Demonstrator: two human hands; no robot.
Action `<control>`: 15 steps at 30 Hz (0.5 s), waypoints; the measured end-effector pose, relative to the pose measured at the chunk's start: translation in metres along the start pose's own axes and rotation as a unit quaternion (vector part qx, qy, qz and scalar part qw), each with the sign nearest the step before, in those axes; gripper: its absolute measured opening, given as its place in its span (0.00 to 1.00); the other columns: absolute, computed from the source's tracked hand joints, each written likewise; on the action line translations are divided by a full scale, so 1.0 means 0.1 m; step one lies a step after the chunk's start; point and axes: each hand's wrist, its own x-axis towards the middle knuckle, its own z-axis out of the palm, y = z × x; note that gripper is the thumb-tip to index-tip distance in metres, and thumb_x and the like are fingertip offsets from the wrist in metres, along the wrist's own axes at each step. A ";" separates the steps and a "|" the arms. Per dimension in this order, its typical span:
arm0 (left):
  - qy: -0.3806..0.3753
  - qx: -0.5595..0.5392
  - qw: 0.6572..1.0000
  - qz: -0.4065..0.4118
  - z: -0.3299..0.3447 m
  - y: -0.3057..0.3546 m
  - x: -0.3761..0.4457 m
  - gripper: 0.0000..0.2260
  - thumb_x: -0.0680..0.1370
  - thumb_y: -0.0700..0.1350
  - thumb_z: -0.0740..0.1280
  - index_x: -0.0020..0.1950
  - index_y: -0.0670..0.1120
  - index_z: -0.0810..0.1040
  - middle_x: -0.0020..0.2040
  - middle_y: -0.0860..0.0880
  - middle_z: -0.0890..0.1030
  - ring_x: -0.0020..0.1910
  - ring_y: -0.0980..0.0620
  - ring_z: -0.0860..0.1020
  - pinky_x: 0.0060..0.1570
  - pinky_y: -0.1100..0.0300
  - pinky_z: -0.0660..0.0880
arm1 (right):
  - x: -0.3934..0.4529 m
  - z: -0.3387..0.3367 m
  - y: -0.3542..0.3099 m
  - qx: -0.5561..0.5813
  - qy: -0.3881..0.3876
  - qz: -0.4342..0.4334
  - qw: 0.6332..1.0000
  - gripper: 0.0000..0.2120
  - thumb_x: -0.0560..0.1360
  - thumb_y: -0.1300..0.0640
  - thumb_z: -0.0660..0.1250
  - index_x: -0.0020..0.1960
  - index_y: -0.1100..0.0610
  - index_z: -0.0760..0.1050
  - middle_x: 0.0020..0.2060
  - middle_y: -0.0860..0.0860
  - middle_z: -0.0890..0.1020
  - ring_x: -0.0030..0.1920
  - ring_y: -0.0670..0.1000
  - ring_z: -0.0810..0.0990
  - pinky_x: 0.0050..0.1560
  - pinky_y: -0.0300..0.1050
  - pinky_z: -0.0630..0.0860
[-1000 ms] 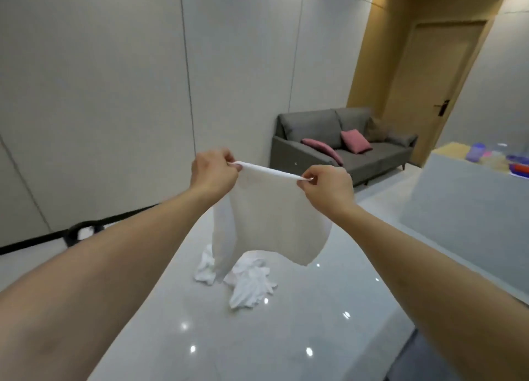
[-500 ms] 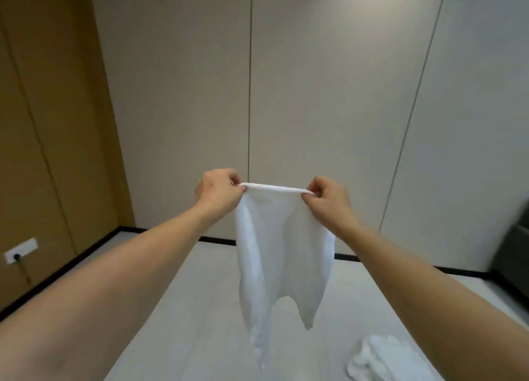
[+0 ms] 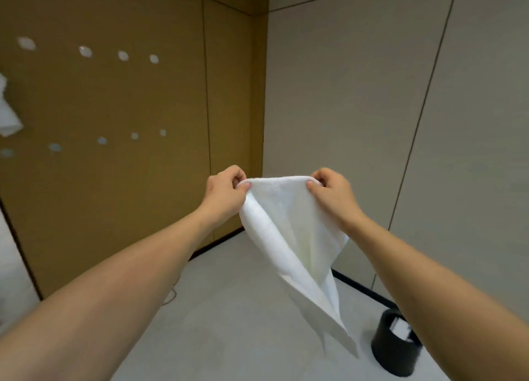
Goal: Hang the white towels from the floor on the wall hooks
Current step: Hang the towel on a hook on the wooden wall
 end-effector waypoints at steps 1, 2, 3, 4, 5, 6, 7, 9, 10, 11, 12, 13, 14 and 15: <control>0.008 0.004 1.000 -0.006 -0.08 -0.16 0.12 0.06 0.77 0.46 0.65 0.41 0.49 0.75 0.39 0.47 0.78 0.36 0.54 0.72 0.32 0.62 0.67 | 0.17 0.20 -0.04 0.003 -0.009 -0.008 1.000 0.04 0.77 0.60 0.64 0.45 0.58 0.76 0.41 0.52 0.79 0.45 0.54 0.76 0.44 0.46 0.70; 0.018 0.008 1.000 -0.011 -0.17 -0.32 0.25 0.06 0.78 0.46 0.65 0.41 0.49 0.75 0.39 0.47 0.78 0.37 0.53 0.72 0.33 0.61 0.67 | 0.33 0.41 -0.08 0.006 -0.017 -0.017 1.000 0.04 0.77 0.59 0.63 0.45 0.57 0.75 0.41 0.52 0.79 0.45 0.54 0.76 0.43 0.46 0.69; 0.029 0.011 0.999 -0.016 -0.26 -0.48 0.39 0.06 0.78 0.46 0.65 0.41 0.49 0.75 0.39 0.47 0.78 0.37 0.53 0.72 0.33 0.60 0.67 | 0.49 0.62 -0.13 0.009 -0.023 -0.027 0.999 0.04 0.77 0.59 0.63 0.44 0.56 0.74 0.41 0.51 0.79 0.44 0.53 0.76 0.43 0.46 0.69; 0.042 0.013 0.999 -0.019 -0.35 -0.64 0.54 0.06 0.78 0.46 0.65 0.41 0.49 0.75 0.39 0.47 0.78 0.37 0.53 0.72 0.33 0.60 0.67 | 0.65 0.82 -0.18 0.010 -0.027 -0.038 0.999 0.04 0.77 0.59 0.62 0.43 0.54 0.73 0.40 0.50 0.79 0.44 0.53 0.75 0.42 0.45 0.69; 0.056 0.015 0.998 -0.022 -0.44 -0.80 0.69 0.06 0.77 0.46 0.65 0.41 0.49 0.75 0.39 0.48 0.78 0.37 0.53 0.72 0.34 0.60 0.67 | 0.80 1.03 -0.24 0.012 -0.031 -0.050 0.998 0.05 0.77 0.58 0.62 0.42 0.53 0.72 0.39 0.49 0.78 0.43 0.53 0.75 0.41 0.45 0.69; 0.069 0.019 0.997 -0.025 -0.54 -0.97 0.84 0.06 0.77 0.46 0.66 0.41 0.49 0.74 0.39 0.48 0.78 0.37 0.53 0.72 0.34 0.60 0.67 | 0.95 1.24 -0.30 0.015 -0.035 -0.061 0.997 0.06 0.77 0.58 0.62 0.41 0.52 0.72 0.38 0.48 0.78 0.42 0.52 0.75 0.39 0.45 0.68; 0.080 0.025 0.996 -0.027 -0.65 -1.13 1.00 0.06 0.77 0.46 0.66 0.40 0.50 0.74 0.39 0.49 0.78 0.37 0.53 0.72 0.34 0.60 0.67 | 1.11 1.45 -0.37 0.021 -0.039 -0.070 0.997 0.06 0.77 0.57 0.62 0.41 0.52 0.72 0.38 0.47 0.77 0.41 0.51 0.75 0.37 0.44 0.68; 0.093 0.040 0.994 -0.033 -0.88 -1.47 1.33 0.06 0.77 0.46 0.67 0.40 0.51 0.74 0.39 0.49 0.78 0.36 0.53 0.72 0.33 0.60 0.67 | 1.44 1.86 -0.52 0.033 -0.052 -0.078 0.995 0.06 0.78 0.56 0.62 0.42 0.52 0.73 0.39 0.47 0.78 0.41 0.50 0.76 0.37 0.43 0.70; 0.099 0.043 0.993 -0.038 -1.01 -1.64 1.51 0.06 0.77 0.47 0.67 0.40 0.51 0.74 0.39 0.49 0.78 0.36 0.53 0.72 0.33 0.61 0.67 | 1.62 2.07 -0.60 0.037 -0.061 -0.082 0.994 0.05 0.78 0.56 0.62 0.44 0.52 0.74 0.40 0.47 0.78 0.42 0.50 0.77 0.37 0.44 0.71; 0.104 0.046 0.993 -0.042 -1.15 -1.80 1.70 0.06 0.77 0.47 0.67 0.40 0.52 0.74 0.39 0.49 0.78 0.36 0.53 0.72 0.33 0.61 0.67 | 1.80 2.28 -0.70 0.040 -0.070 -0.087 0.993 0.05 0.78 0.55 0.62 0.44 0.51 0.74 0.40 0.47 0.79 0.42 0.49 0.77 0.37 0.43 0.72; 0.111 0.051 0.991 -0.045 -1.29 -1.95 1.88 0.06 0.77 0.47 0.67 0.40 0.52 0.74 0.39 0.50 0.78 0.36 0.53 0.72 0.33 0.61 0.67 | 1.98 2.49 -0.79 0.042 -0.079 -0.093 0.992 0.05 0.78 0.55 0.62 0.44 0.50 0.74 0.40 0.46 0.79 0.41 0.48 0.77 0.36 0.43 0.72; 0.121 0.060 0.990 -0.046 -1.43 -2.09 2.06 0.06 0.76 0.46 0.68 0.40 0.52 0.74 0.39 0.51 0.77 0.36 0.54 0.73 0.33 0.62 0.66 | 2.16 2.70 -0.89 0.041 -0.085 -0.103 0.990 0.06 0.79 0.54 0.62 0.43 0.49 0.73 0.40 0.45 0.78 0.40 0.46 0.77 0.34 0.41 0.70; 0.133 0.071 0.988 -0.043 -1.57 -2.22 2.24 0.06 0.76 0.46 0.69 0.40 0.52 0.75 0.37 0.52 0.77 0.36 0.54 0.73 0.33 0.63 0.66 | 2.33 2.90 -0.98 0.038 -0.086 -0.118 0.988 0.07 0.79 0.53 0.62 0.42 0.48 0.72 0.39 0.44 0.78 0.39 0.45 0.76 0.33 0.39 0.69; 0.143 0.083 0.985 -0.038 -1.71 -2.34 2.40 0.06 0.75 0.45 0.69 0.40 0.52 0.75 0.36 0.53 0.77 0.35 0.55 0.73 0.33 0.64 0.65 | 2.49 3.09 -1.07 0.033 -0.085 -0.137 0.986 0.08 0.79 0.52 0.62 0.41 0.47 0.71 0.38 0.44 0.77 0.38 0.43 0.76 0.32 0.38 0.67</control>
